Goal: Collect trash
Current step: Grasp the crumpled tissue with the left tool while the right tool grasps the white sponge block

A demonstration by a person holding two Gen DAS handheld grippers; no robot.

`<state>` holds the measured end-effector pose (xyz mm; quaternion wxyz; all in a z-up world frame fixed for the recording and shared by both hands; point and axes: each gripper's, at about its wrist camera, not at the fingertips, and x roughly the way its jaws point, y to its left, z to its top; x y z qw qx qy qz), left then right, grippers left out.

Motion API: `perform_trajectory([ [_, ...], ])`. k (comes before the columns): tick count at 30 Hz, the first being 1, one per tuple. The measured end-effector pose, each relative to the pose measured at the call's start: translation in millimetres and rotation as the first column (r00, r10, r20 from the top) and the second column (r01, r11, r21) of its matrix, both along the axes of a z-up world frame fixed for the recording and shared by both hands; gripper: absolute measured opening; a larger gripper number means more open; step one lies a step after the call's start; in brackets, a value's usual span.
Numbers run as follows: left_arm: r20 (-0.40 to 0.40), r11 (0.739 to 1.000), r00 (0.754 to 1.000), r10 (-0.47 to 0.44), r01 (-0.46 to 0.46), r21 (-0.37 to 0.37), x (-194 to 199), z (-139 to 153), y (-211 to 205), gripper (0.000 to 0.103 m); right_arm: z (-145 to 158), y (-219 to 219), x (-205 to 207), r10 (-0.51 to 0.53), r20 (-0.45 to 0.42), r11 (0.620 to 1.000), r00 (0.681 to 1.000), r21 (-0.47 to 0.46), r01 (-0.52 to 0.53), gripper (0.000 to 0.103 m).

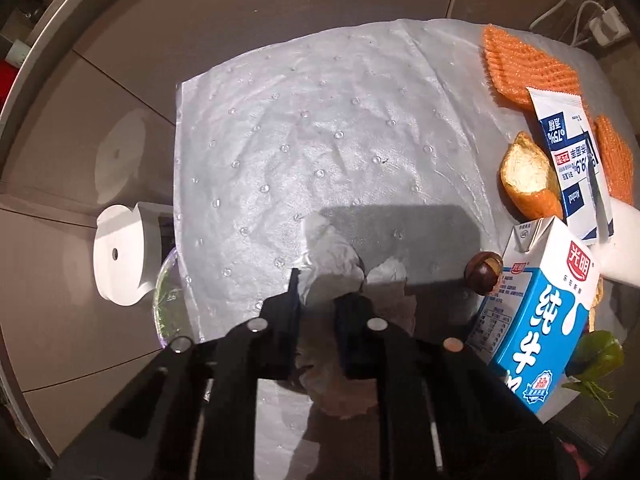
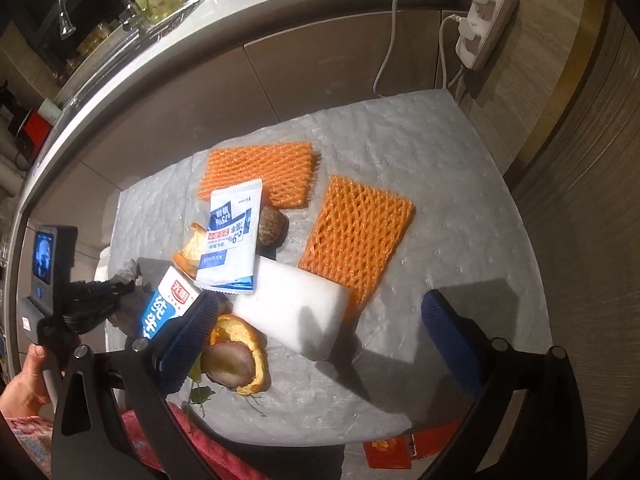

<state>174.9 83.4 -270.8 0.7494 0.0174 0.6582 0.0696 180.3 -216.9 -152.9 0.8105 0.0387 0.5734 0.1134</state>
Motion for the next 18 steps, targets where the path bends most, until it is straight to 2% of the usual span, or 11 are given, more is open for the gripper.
perform_trajectory([
  [2, 0.004, 0.999, 1.000, 0.013, -0.013, -0.045, -0.9, 5.4, 6.7, 0.011, -13.0, 2.9, 2.0, 0.037, -0.020, 0.999, 0.999, -0.018, -0.038, 0.101],
  [6, 0.043, 0.998, 0.999, 0.026, -0.024, -0.062, -8.8, 27.3, 16.5, 0.011, -35.7, 7.2, 3.1, 0.089, -0.054, 0.995, 0.995, -0.042, -0.092, 0.101],
  [10, 0.100, 0.996, 0.994, 0.033, -0.025, -0.084, -15.8, 56.9, 22.1, 0.011, -54.6, 5.1, 5.5, 0.081, -0.084, 0.997, 0.993, 0.021, -0.079, 0.099],
  [12, 0.129, 0.996, 0.991, 0.032, -0.021, -0.085, -21.4, 73.1, 25.0, 0.011, -63.3, 6.0, 8.1, 0.072, -0.107, 0.996, 0.992, 0.055, -0.067, 0.087],
  [14, 0.154, 0.997, 0.988, 0.027, -0.015, -0.082, -25.1, 85.6, 27.6, 0.011, -71.3, 7.8, 9.7, 0.063, -0.124, 0.996, 0.990, 0.075, -0.054, 0.083],
  [16, 0.176, 0.997, 0.984, 0.024, -0.011, -0.074, -29.8, 94.7, 31.1, 0.011, -77.7, 11.3, 10.6, 0.061, -0.140, 0.995, 0.988, 0.080, -0.051, 0.073],
  [17, 0.183, 0.997, 0.983, 0.024, -0.011, -0.073, -31.8, 98.4, 32.9, 0.011, -79.5, 12.7, 10.9, 0.059, -0.144, 0.996, 0.988, 0.081, -0.047, 0.062],
  [18, 0.189, 0.997, 0.982, 0.024, -0.011, -0.070, -33.6, 101.2, 35.4, 0.011, -78.4, 13.9, 10.3, 0.057, -0.139, 0.995, 0.989, 0.086, -0.045, 0.058],
])
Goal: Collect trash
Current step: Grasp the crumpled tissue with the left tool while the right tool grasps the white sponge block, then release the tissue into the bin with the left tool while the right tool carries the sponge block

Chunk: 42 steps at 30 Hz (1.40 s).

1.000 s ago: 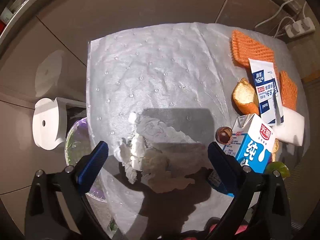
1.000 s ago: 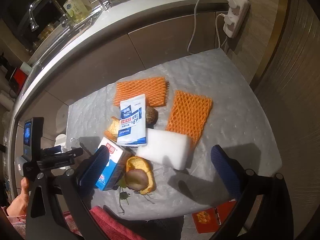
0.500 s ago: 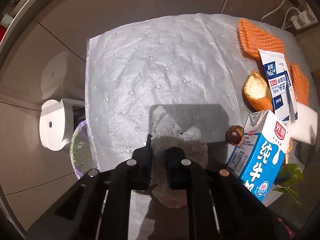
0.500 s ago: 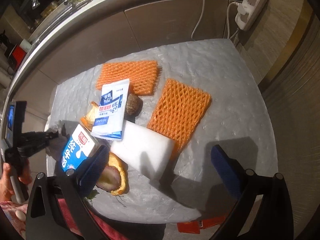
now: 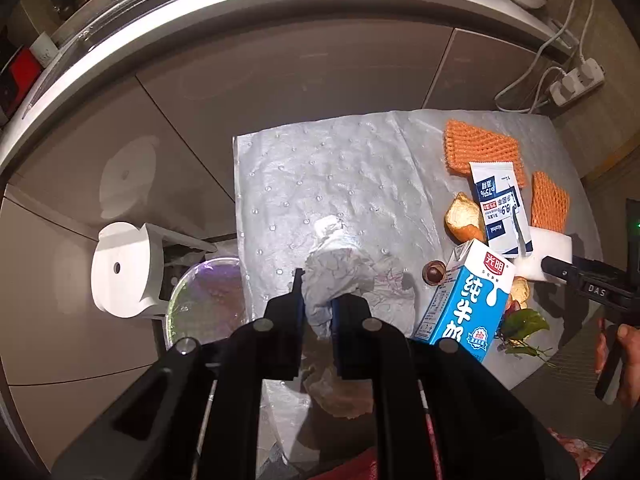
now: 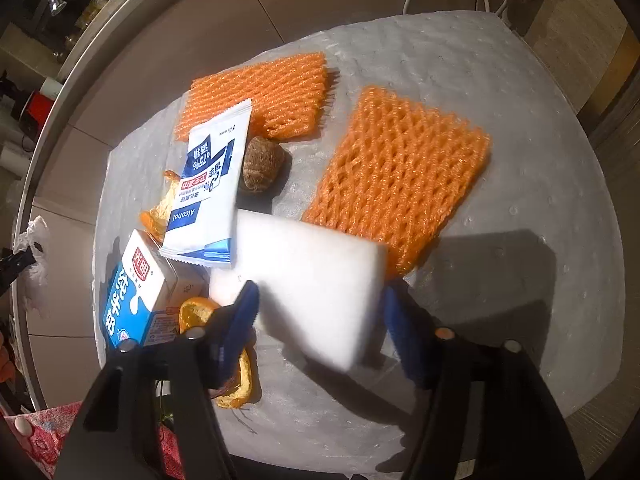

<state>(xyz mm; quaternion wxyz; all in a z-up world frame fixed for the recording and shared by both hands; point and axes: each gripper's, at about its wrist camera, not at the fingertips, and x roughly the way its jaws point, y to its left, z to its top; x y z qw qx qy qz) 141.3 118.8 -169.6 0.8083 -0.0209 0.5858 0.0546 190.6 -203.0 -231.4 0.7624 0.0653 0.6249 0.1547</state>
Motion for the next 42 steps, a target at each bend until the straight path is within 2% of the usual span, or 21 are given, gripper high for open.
perform_trajectory([
  [6, 0.020, 1.000, 1.000, 0.014, -0.014, 0.000, -14.0, 10.4, 17.0, 0.011, 26.1, 4.8, -6.2, 0.006, 0.069, 1.000, 0.998, 0.004, -0.007, 0.034],
  [9, 0.027, 0.999, 0.999, 0.033, -0.033, -0.010, -23.0, 13.2, 31.3, 0.011, 40.4, 4.2, -10.0, -0.008, 0.099, 1.000, 0.995, 0.014, 0.006, 0.028],
  [15, 0.047, 0.997, 0.996, 0.081, -0.081, -0.012, -35.7, 16.7, 66.7, 0.011, 66.1, 10.7, -23.5, -0.017, 0.163, 1.000, 0.986, -0.011, 0.019, 0.025],
  [21, 0.068, 0.994, 0.992, 0.105, -0.105, 0.001, -53.0, 14.1, 103.2, 0.012, 105.1, 22.3, -43.1, -0.012, 0.250, 0.998, 0.968, -0.060, 0.028, 0.024],
  [24, 0.049, 0.993, 0.992, 0.115, -0.115, 0.005, -62.7, 1.6, 121.9, 0.012, 126.8, 27.6, -53.4, -0.025, 0.292, 0.996, 0.956, -0.074, 0.048, 0.024],
  [30, -0.039, 0.994, 0.993, 0.113, -0.113, 0.001, -73.4, -48.5, 151.3, 0.012, 165.1, 42.3, -73.4, -0.041, 0.359, 0.993, 0.932, -0.087, 0.078, 0.024],
  [34, -0.098, 0.996, 0.991, 0.091, -0.092, -0.010, -74.4, -83.2, 157.2, 0.012, 185.6, 59.1, -86.4, -0.037, 0.382, 0.995, 0.923, -0.067, 0.067, 0.024],
  [38, -0.138, 0.998, 0.989, 0.060, -0.063, -0.014, -73.7, -105.1, 156.2, 0.012, 197.3, 83.2, -97.3, -0.015, 0.390, 0.998, 0.921, -0.045, 0.035, 0.024],
  [41, -0.148, 0.999, 0.988, 0.040, -0.041, -0.004, -72.6, -112.4, 156.1, 0.021, 198.4, 103.4, -102.6, 0.009, 0.385, 0.999, 0.923, -0.034, 0.004, 0.024],
  [42, -0.149, 0.999, 0.988, 0.032, -0.032, 0.001, -72.1, -113.0, 155.6, 0.033, 198.3, 111.3, -104.7, 0.018, 0.382, 1.000, 0.924, -0.030, -0.007, 0.024],
])
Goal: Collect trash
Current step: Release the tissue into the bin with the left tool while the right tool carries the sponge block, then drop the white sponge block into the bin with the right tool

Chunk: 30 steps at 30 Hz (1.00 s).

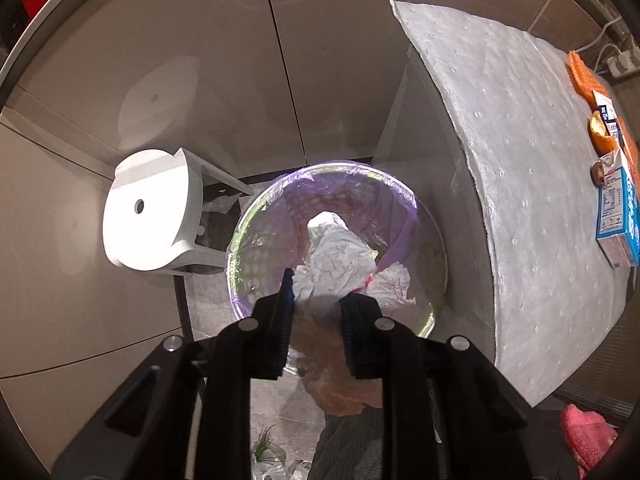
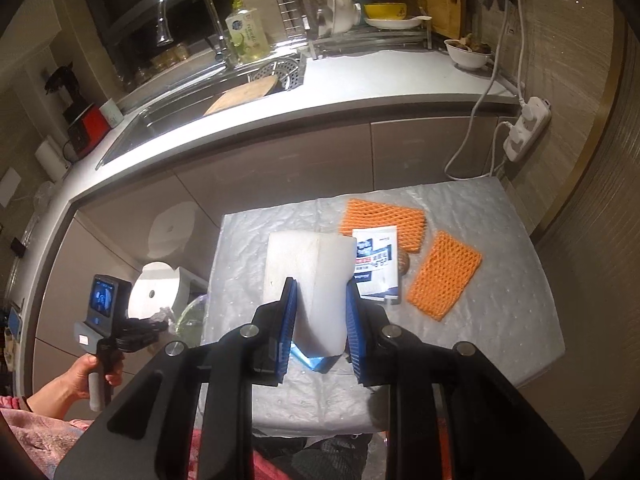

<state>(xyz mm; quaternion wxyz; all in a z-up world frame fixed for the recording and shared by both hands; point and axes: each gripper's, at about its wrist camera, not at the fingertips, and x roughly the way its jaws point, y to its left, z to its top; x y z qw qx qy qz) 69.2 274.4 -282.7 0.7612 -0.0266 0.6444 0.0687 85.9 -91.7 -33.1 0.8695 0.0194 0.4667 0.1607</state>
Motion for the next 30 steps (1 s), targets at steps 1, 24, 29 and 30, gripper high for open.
perform_trajectory([
  [1, 0.000, 1.000, 1.000, -0.008, 0.008, 0.009, 0.2, 0.2, -0.6, 0.048, -0.4, 7.2, -1.1, 0.011, -0.003, 1.000, 1.000, 0.004, -0.011, 0.024],
  [24, 0.279, 0.995, 0.958, -0.068, 0.044, 0.089, -64.2, 163.4, 14.1, 0.087, -135.1, 252.0, -14.9, 0.468, -0.213, 0.880, 0.858, 0.017, -0.476, 0.024],
  [29, 0.292, 0.995, 0.956, -0.032, 0.002, 0.102, -78.5, 175.6, 26.6, 0.087, -175.5, 301.5, -22.9, 0.541, -0.266, 0.824, 0.798, -0.021, -0.566, 0.025],
  [30, 0.292, 0.995, 0.956, -0.025, -0.004, 0.101, -81.1, 176.5, 29.7, 0.087, -183.0, 309.5, -24.4, 0.549, -0.278, 0.815, 0.788, -0.028, -0.578, 0.026],
])
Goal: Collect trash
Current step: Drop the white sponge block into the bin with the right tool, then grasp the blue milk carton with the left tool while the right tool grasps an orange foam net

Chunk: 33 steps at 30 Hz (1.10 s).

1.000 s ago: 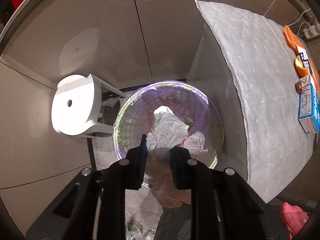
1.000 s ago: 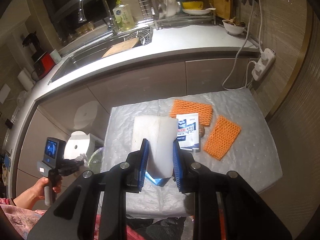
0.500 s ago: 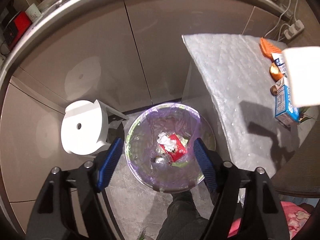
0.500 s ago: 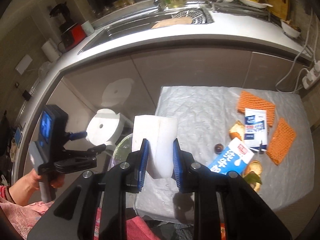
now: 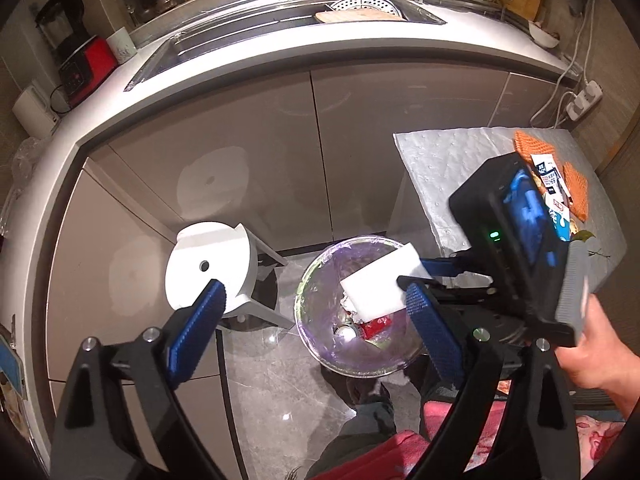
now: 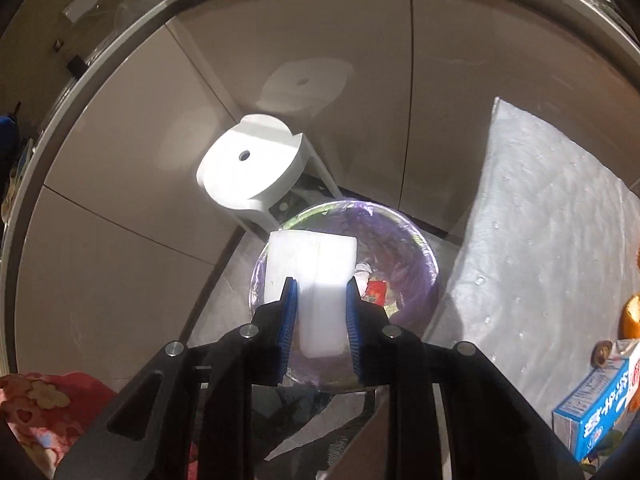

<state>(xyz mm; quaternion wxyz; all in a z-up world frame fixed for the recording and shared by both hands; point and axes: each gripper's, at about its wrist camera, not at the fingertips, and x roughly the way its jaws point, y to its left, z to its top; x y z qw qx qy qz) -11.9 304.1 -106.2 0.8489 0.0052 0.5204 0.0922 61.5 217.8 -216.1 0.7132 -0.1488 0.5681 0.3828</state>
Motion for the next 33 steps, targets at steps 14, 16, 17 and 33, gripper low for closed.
perform_trajectory([
  [14, 0.013, 1.000, 1.000, -0.021, 0.021, -0.003, 9.2, 4.3, -13.3, 0.088, 55.2, -72.2, 25.4, -0.223, 0.057, 0.972, 0.973, 0.085, 0.218, 0.083],
  [16, 0.010, 0.999, 0.999, -0.046, 0.046, -0.006, 15.5, 2.9, -24.2, 0.088, 73.9, -107.1, 31.0, -0.304, 0.092, 0.950, 0.948, 0.102, 0.294, 0.087],
  [17, 0.010, 0.998, 0.998, -0.060, 0.060, -0.012, 18.6, 2.4, -30.1, 0.088, 83.2, -126.0, 32.9, -0.345, 0.114, 0.936, 0.931, 0.108, 0.334, 0.090],
  [33, -0.057, 0.856, 0.856, -0.513, 0.506, -0.108, 102.9, -55.5, -227.7, 0.091, 118.2, -381.1, 48.3, -0.733, 0.170, 0.677, 0.659, 0.079, 0.732, 0.093],
])
